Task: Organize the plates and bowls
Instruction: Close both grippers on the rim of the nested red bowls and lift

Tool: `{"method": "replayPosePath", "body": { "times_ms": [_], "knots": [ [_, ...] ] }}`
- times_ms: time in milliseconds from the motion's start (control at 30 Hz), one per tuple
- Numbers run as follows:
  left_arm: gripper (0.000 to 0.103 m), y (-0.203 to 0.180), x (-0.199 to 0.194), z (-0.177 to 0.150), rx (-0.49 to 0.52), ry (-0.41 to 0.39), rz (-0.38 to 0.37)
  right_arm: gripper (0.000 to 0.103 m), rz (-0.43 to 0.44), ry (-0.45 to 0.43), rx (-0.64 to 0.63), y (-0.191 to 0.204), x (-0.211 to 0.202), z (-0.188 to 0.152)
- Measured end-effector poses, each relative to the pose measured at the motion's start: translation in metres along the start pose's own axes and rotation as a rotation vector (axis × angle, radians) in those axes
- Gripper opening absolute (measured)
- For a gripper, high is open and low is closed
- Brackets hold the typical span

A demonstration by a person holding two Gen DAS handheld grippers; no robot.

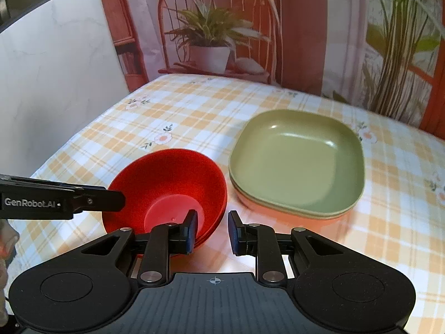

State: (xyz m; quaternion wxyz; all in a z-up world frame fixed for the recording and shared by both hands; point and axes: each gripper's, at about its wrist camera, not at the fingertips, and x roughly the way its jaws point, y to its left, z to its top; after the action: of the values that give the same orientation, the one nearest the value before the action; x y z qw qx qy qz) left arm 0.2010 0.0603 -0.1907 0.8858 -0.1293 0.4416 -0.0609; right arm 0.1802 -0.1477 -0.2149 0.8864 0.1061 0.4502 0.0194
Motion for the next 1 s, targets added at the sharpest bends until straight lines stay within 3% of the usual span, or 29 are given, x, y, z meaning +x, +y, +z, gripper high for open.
{"method": "replayPosePath", "body": {
  "times_ms": [633,1000],
  "knots": [
    [0.028,0.008,0.020,0.001,-0.057,0.023,-0.050,0.024,0.019,0.023,0.020,0.003,0.015,0.001],
    [0.024,0.004,0.015,0.001,-0.057,0.016,-0.052,0.020,0.033,0.009,0.042,-0.002,0.008,0.001]
  ]
}}
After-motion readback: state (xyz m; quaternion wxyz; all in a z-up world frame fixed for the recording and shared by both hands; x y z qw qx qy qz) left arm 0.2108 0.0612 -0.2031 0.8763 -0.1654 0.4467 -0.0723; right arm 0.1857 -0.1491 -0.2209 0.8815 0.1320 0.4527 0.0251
